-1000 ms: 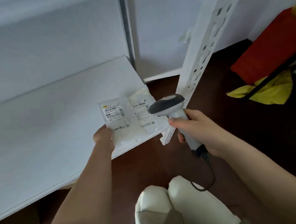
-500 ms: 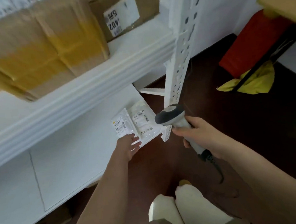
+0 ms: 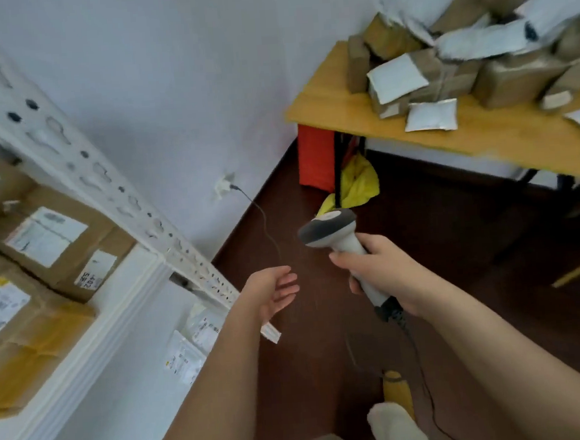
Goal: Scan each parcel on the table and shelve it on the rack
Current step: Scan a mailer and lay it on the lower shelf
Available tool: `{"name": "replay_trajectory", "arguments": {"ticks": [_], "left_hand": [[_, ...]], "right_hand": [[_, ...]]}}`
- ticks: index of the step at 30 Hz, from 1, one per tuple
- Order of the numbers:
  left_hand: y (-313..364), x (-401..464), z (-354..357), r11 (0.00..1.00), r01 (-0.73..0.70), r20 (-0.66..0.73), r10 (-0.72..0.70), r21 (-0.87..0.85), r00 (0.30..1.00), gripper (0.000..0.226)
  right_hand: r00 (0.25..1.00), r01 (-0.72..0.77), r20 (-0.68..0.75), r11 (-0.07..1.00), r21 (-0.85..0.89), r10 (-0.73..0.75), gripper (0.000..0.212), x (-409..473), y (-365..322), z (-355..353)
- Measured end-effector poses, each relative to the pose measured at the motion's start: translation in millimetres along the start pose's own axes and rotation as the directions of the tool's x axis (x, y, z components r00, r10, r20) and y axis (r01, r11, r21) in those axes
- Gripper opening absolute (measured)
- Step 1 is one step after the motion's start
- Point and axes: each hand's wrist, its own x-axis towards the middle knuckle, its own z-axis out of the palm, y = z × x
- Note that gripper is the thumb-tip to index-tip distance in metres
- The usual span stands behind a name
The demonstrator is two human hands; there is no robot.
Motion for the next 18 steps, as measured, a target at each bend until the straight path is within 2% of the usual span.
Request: {"name": "replay_trajectory", "arguments": {"ticks": [7,13,18], "left_hand": [[66.7,4.7,161.5,0.99,-0.097,0.06,0.091,0.105,0.994,0.019],[114.1,29.7,352.1,0.983,-0.145,0.1,0.134,0.113,0.986,0.029],[127.2,22.6,508.8,0.965,-0.156,0.292,0.09,0.213,0.952,0.024]], "right_hand": [[0.963,0.086,-0.267,0.98,0.181,-0.035,0.015,-19.8,7.5,-156.8],[0.902,0.126,-0.432,0.962,0.244,-0.009,0.013,-24.4,25.6,-318.7],[0.813,0.14,-0.579,0.943,0.301,0.064,0.013,-34.9,41.2,-441.3]]}}
